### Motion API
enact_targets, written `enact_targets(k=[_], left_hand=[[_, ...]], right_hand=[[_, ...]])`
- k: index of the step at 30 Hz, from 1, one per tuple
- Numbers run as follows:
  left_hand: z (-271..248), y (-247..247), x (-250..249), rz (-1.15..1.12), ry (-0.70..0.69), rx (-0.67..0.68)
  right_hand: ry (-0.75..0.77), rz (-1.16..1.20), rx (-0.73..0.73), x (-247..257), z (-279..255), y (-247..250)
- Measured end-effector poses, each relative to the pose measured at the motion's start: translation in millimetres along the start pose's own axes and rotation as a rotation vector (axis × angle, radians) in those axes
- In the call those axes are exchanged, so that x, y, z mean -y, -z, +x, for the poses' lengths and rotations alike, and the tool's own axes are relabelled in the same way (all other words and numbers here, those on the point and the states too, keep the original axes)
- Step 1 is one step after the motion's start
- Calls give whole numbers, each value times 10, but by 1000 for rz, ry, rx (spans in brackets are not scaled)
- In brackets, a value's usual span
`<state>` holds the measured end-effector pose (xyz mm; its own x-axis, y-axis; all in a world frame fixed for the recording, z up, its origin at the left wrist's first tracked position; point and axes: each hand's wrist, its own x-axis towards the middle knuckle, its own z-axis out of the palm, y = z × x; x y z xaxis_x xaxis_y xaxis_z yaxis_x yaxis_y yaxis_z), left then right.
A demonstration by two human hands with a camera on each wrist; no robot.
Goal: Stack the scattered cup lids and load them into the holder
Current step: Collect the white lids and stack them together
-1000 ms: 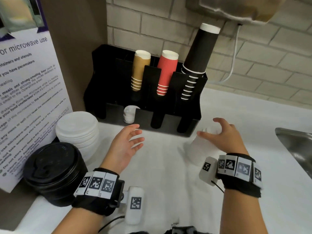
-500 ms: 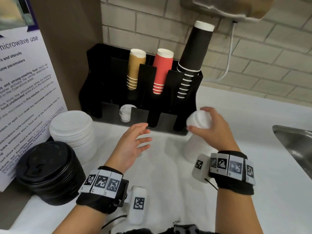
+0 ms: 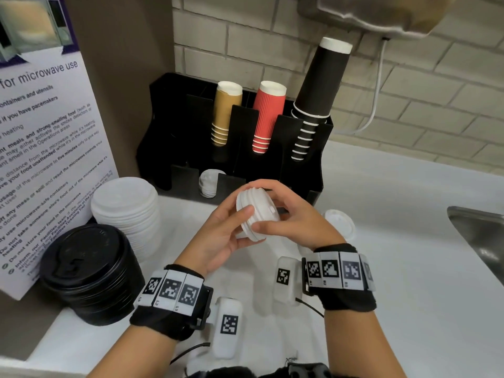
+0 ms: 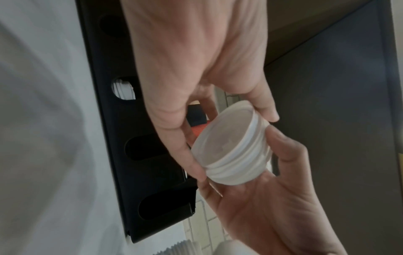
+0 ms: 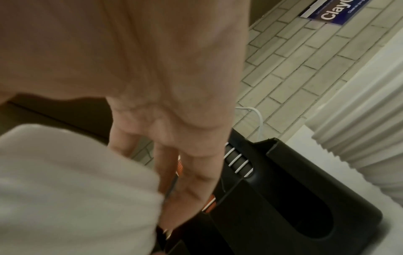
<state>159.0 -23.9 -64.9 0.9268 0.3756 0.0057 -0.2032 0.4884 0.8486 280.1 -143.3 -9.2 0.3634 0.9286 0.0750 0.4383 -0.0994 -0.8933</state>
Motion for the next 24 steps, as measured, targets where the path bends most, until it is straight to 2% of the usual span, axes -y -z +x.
enact_targets(k=[3, 8, 18, 24], left_hand=[[-7, 9, 1, 37, -5, 7], [-3, 3, 22, 72, -29, -47], [-29, 34, -3, 81, -6, -17], [-17, 20, 14, 105, -42, -75]], right_hand=[[1, 22, 38, 6, -16, 29], [-3, 33, 11, -27, -21, 24], [7, 27, 23, -15, -23, -3], [39, -30, -18, -30, 2, -36]])
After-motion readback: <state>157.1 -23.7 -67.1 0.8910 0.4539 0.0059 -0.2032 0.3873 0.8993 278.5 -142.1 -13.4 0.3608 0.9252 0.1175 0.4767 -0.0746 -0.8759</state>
